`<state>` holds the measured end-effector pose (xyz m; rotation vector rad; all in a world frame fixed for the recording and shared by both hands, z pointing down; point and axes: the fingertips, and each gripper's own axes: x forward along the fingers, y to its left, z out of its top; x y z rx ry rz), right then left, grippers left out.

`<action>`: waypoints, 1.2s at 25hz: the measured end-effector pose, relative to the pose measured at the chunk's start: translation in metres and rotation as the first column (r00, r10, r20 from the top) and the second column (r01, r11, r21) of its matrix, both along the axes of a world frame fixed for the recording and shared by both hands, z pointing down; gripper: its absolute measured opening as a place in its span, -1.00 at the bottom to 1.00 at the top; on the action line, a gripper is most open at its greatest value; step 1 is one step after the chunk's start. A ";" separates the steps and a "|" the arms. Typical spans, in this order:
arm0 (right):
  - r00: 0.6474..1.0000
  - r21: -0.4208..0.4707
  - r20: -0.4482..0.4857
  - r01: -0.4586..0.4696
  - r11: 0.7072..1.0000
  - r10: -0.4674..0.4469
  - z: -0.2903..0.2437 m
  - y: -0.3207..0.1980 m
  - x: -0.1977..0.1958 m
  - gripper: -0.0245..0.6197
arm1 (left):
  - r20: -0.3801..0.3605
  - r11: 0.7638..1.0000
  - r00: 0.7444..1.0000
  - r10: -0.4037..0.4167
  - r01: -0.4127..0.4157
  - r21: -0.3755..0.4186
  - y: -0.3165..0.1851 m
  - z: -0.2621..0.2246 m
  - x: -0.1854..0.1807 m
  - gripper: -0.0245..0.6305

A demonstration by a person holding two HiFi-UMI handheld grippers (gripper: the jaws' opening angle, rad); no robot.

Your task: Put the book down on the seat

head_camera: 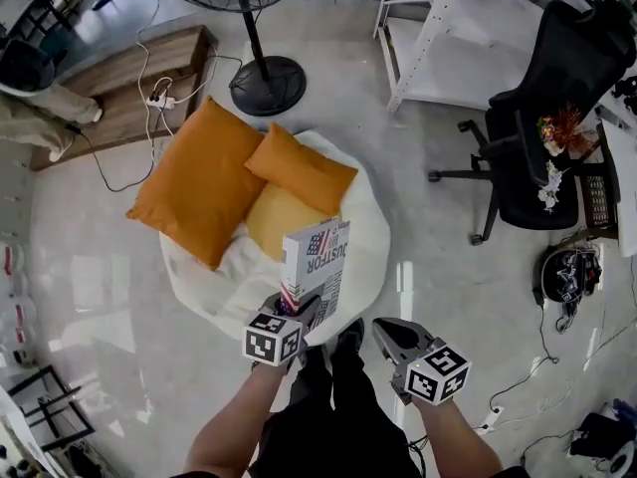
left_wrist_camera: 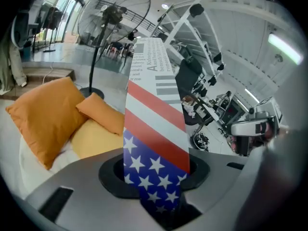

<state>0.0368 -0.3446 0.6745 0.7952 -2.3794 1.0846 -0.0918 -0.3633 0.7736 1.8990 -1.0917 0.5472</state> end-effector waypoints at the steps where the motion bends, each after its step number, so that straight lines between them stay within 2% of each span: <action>1: 1.000 -0.006 0.005 0.000 1.000 0.000 0.013 -0.006 -0.001 -0.88 | -0.008 0.999 1.000 -0.016 0.016 -0.030 -0.006 0.021 0.002 -0.44; 4: 1.000 -0.027 0.011 0.016 0.999 -0.016 0.054 -0.017 -0.003 -0.88 | -0.037 0.995 0.999 -0.034 0.030 -0.098 -0.019 0.074 0.013 -0.44; 10: 0.999 -0.093 0.034 0.032 0.995 -0.029 0.130 -0.022 -0.006 -0.88 | -0.064 0.981 0.997 0.036 -0.047 -0.186 -0.028 0.169 0.041 -0.44; 14: 0.999 -0.133 0.042 0.005 0.991 0.000 0.172 -0.022 -0.001 -0.88 | -0.092 0.972 0.995 0.035 -0.056 -0.228 -0.040 0.215 0.057 -0.44; 17: 0.999 -0.158 0.046 -0.017 0.987 0.024 0.195 -0.018 0.002 -0.88 | -0.128 0.966 0.991 0.043 -0.074 -0.249 -0.049 0.239 0.068 -0.44; 22: 0.997 -0.174 0.057 -0.036 0.984 0.047 0.213 -0.009 0.010 -0.88 | -0.189 0.938 0.980 0.066 -0.126 -0.324 -0.051 0.274 0.087 -0.43; 24: 0.997 -0.173 0.056 -0.042 0.984 0.052 0.217 -0.008 0.015 -0.88 | -0.204 0.932 0.976 0.080 -0.145 -0.331 -0.054 0.281 0.093 -0.43; 27: 0.996 -0.175 0.052 -0.055 0.983 0.066 0.223 -0.009 0.024 -0.88 | -0.205 0.929 0.974 0.099 -0.165 -0.332 -0.059 0.290 0.095 -0.41; 30: 0.995 -0.171 0.065 -0.064 0.983 0.076 0.223 -0.011 0.028 -0.88 | -0.170 0.926 0.978 0.125 -0.177 -0.333 -0.065 0.297 0.087 -0.35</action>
